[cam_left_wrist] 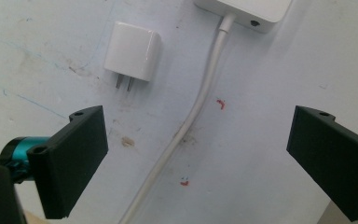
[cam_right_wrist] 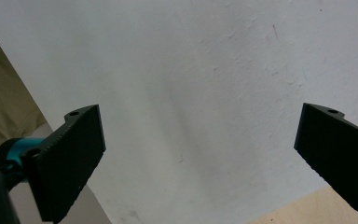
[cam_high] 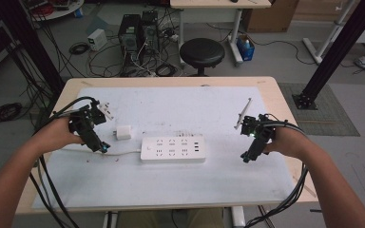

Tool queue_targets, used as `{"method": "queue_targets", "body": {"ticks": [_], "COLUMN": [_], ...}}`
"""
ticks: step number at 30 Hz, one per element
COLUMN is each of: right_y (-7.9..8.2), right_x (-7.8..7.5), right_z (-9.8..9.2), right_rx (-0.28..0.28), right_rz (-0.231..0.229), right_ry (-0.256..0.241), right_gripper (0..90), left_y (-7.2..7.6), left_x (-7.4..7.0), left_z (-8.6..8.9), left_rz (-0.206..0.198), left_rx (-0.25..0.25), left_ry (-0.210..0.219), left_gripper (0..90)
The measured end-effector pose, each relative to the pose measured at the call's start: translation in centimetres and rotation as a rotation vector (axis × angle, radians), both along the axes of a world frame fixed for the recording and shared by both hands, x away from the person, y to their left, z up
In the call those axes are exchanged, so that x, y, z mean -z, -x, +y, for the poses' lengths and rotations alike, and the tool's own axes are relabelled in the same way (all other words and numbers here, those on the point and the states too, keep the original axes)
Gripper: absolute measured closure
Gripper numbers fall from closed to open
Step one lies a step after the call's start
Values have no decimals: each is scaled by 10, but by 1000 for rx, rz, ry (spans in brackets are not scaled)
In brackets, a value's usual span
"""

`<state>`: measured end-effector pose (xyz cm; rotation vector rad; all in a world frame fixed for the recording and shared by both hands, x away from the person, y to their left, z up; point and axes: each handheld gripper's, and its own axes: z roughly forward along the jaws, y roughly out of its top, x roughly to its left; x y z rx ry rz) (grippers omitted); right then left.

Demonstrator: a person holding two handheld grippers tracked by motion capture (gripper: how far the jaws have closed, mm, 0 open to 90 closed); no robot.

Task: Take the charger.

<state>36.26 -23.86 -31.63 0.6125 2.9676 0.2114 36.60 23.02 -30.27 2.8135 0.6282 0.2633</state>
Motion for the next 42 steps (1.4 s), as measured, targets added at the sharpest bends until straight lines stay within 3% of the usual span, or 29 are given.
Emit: {"method": "queue_targets", "body": {"ticks": [7,11,14,16,22,24,25,27,31,33,37,42], "right_y": [1,2,1,-2,-5,-4,-4,-3,-3,-2,-1,0], "right_x": [1,2,2,4,7,8,8,9,9,9,9,12], "right_z": [1,0,0,-1,6,10,10,13,13,12,12,11], "right_rx": [10,31,38,61,63,57,57,53,64,68,77,71], "right_rz": [-5,-8,-14,-13,-1,4,4,12,9,8,12,17], "right_ry": [-8,-41,-57,-71,-58,-52,-52,-39,-43,-46,-41,-42], "right_gripper": [10,10,10,10,10,11,11,10,11,10,11,10], "left_y": [-2,-4,-8,-16,-37,-46,-46,-53,-70,-73,-84,-94], "left_x": [-1,-2,-2,0,6,14,14,23,43,47,62,77], "left_z": [0,-2,-4,-5,-5,-5,-5,-6,-14,-16,-20,-21], "left_rz": [-6,-20,-34,-47,-68,-80,-80,-74,-42,-30,34,54], "left_rx": [13,53,41,40,41,94,94,124,134,145,117,85], "left_ry": [21,45,47,63,70,79,79,41,-12,-18,-35,-25], "left_gripper": [51,51,51,50,51,51,51,51,51,51,51,51]}}
